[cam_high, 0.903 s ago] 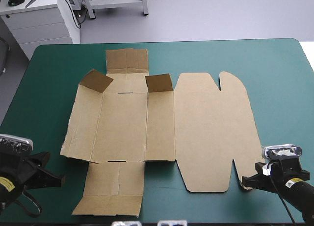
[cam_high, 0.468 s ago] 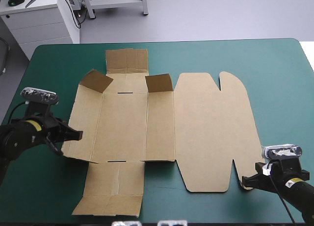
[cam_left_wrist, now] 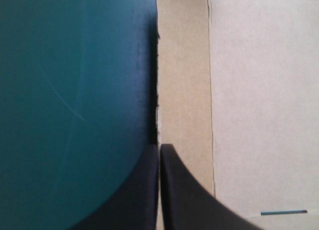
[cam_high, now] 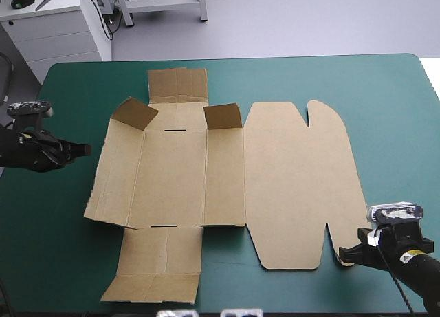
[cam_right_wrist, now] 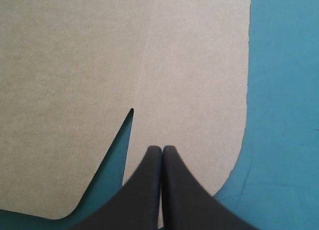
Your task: Fold the box
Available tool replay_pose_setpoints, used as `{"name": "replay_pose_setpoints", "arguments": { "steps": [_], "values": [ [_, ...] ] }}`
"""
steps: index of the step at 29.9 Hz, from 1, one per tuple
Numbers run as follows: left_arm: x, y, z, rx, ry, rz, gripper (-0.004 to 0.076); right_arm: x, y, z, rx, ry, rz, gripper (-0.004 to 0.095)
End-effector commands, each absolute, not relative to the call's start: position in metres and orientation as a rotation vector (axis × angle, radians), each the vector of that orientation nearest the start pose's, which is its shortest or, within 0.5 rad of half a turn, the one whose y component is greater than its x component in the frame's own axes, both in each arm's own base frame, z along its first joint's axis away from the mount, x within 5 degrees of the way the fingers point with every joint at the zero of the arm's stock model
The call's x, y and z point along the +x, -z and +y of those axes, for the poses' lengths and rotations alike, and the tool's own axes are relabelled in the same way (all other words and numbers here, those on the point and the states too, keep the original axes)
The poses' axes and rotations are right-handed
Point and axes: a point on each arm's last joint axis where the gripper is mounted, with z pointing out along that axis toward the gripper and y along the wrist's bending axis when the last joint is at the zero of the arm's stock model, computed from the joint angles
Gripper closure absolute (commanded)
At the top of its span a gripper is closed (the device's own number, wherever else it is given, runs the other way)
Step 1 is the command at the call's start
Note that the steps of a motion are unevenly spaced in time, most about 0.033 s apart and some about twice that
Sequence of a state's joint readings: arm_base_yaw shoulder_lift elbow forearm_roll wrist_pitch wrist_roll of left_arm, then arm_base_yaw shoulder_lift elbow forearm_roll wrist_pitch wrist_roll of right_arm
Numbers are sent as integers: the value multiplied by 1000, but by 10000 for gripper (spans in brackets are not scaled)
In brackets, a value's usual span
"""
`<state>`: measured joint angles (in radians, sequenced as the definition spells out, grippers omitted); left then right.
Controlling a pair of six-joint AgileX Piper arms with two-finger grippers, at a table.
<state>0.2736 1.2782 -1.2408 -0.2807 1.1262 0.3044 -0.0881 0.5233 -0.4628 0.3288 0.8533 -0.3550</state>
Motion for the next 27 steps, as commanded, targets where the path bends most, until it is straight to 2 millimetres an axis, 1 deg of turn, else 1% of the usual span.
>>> {"name": "replay_pose_setpoints", "arguments": {
  "steps": [1, 3, 5, 6, 8, 14, 19, 22, 25, 27],
  "values": [
    [240, -368, 67, -78, 335, 2560, 731, 91, -273, 14, -168, -175, 2276, 927],
    [238, -362, 79, -90, 391, 2584, 731, 91, -273, 14, -168, -175, 2276, 927],
    [237, -358, 91, -146, 421, 2577, 731, 91, -273, 14, -168, -175, 2276, 927],
    [236, -357, 93, -149, 437, 2577, 731, 91, -273, 14, -168, -175, 2276, 927],
    [237, -354, 95, -134, 430, 2589, 731, 91, -273, 14, -168, -175, 2276, 927],
    [240, -340, 92, -32, 433, 2602, 731, 91, -273, 14, -168, -175, 2276, 927],
    [243, -329, 92, -49, 487, 2630, 727, 91, -273, 14, -168, -175, 2276, 927],
    [246, -321, 87, -30, 521, 2657, 667, 91, -273, 14, -168, -175, 2276, 927],
    [249, -311, 81, 4, 538, 2702, 538, 91, -273, 14, -168, -175, 2276, 927],
    [251, -304, 78, 12, 544, 2715, 434, 91, -273, 14, -168, -175, 2276, 927]
  ]
}}
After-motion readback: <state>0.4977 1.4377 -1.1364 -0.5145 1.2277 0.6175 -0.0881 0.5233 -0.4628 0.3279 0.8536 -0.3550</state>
